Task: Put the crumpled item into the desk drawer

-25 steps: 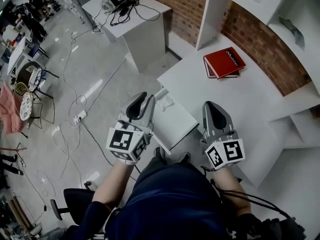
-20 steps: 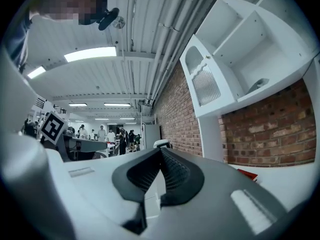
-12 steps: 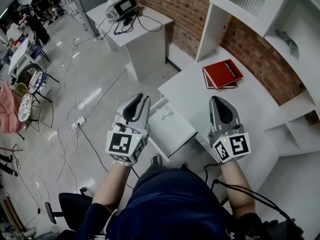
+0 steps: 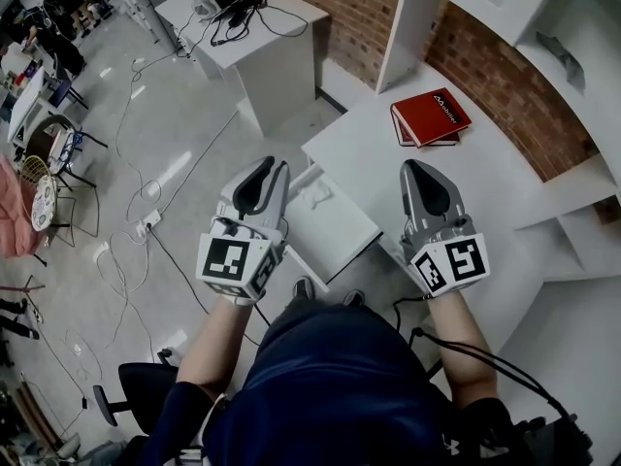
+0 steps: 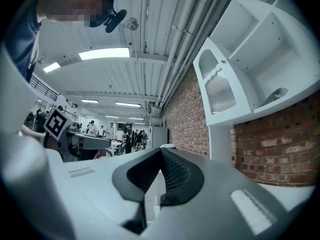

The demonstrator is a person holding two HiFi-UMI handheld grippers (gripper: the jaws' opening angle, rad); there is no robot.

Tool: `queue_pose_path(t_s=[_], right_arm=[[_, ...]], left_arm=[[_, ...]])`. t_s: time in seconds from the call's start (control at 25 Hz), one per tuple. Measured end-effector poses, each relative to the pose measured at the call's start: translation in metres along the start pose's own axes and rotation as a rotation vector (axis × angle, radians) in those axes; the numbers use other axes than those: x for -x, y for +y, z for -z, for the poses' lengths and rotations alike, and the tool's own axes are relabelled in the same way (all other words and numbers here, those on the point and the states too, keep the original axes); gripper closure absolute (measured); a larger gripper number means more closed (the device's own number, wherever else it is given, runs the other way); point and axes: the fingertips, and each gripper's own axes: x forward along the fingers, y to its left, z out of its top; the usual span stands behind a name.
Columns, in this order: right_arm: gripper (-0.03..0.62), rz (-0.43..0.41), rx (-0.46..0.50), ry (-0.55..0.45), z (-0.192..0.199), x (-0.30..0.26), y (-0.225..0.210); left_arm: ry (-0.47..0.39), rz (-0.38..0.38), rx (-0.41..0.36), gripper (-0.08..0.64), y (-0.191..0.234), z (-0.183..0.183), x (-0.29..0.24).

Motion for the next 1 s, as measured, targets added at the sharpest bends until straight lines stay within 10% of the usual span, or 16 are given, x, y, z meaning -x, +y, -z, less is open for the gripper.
queue_pose_path(t_s=[1.0], right_arm=[[0.591,0.002,-0.022,0.036,0.018,-0.012,0.004]], left_arm=[[0.036,0.027,0.021,0.479,0.010,0.019,-0.016]])
